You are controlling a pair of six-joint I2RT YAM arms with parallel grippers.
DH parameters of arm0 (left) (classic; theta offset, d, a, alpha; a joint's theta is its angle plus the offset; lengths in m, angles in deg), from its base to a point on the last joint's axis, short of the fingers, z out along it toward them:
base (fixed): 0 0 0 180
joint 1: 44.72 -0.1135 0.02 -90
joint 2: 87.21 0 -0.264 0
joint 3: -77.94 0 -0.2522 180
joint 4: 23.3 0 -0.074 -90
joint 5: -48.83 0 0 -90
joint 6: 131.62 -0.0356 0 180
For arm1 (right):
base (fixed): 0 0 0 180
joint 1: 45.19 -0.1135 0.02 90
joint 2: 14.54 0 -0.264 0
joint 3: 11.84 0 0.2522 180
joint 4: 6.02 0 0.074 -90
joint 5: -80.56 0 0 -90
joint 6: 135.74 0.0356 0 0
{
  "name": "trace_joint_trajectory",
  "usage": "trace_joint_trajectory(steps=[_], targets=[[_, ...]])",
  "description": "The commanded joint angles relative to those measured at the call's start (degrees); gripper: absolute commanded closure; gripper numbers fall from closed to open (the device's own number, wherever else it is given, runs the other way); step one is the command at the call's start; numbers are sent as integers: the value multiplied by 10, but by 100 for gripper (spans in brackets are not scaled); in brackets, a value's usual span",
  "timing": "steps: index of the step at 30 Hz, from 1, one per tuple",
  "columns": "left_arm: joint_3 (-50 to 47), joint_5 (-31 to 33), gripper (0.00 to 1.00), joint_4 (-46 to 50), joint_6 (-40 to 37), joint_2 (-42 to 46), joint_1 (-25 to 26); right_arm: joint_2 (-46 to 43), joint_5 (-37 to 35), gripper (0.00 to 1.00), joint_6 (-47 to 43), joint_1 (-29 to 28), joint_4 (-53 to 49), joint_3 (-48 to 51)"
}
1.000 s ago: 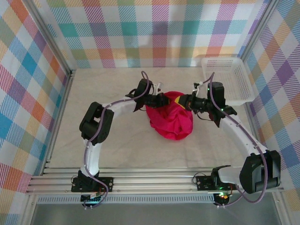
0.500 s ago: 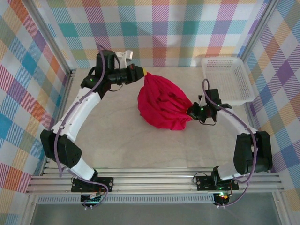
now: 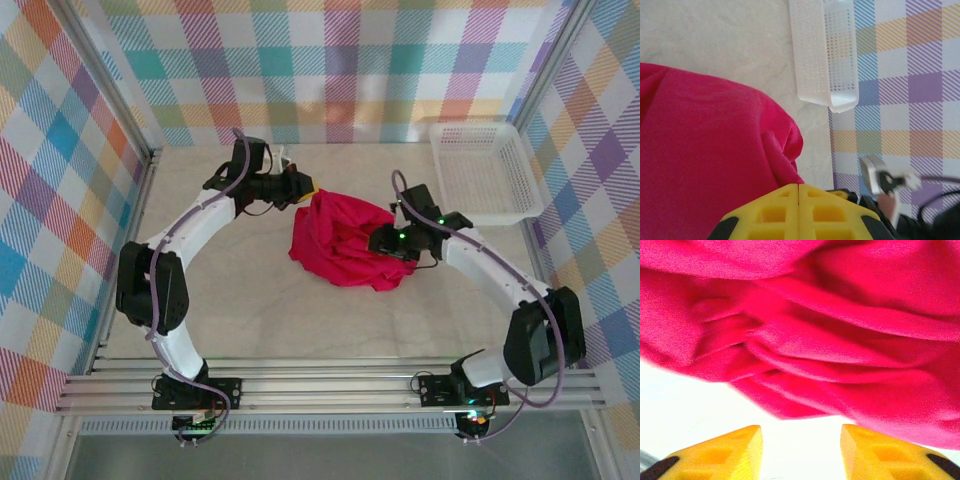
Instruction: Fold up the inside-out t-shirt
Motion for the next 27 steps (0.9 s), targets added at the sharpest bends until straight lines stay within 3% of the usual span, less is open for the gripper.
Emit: trace_joint_trajectory(steps=[1,7,10,11,12,14,15,17,22,27], targets=[[13,-1,100,-26,8,5,5,27,-18,51,8,-11,25,-15],[27,5,100,-4,-2,6,5,186,4,33,13,-10,74,-95],[33,10,100,6,-6,8,3,251,12,31,16,-13,72,-146],[34,10,100,7,-5,8,1,267,16,34,19,-13,72,-159],[34,9,100,7,-4,7,-2,279,19,44,19,-13,71,-170],[40,6,100,12,-5,4,-14,278,12,77,11,-13,45,-187],[46,5,100,20,-8,2,-25,259,4,89,2,-13,30,-189],[58,10,100,50,-16,-1,-56,203,-8,100,-19,-10,2,-183],[50,48,100,57,2,-26,-157,15,34,100,-55,31,-63,-164],[11,81,100,50,9,-45,-216,-156,211,100,-9,168,-51,-121]])
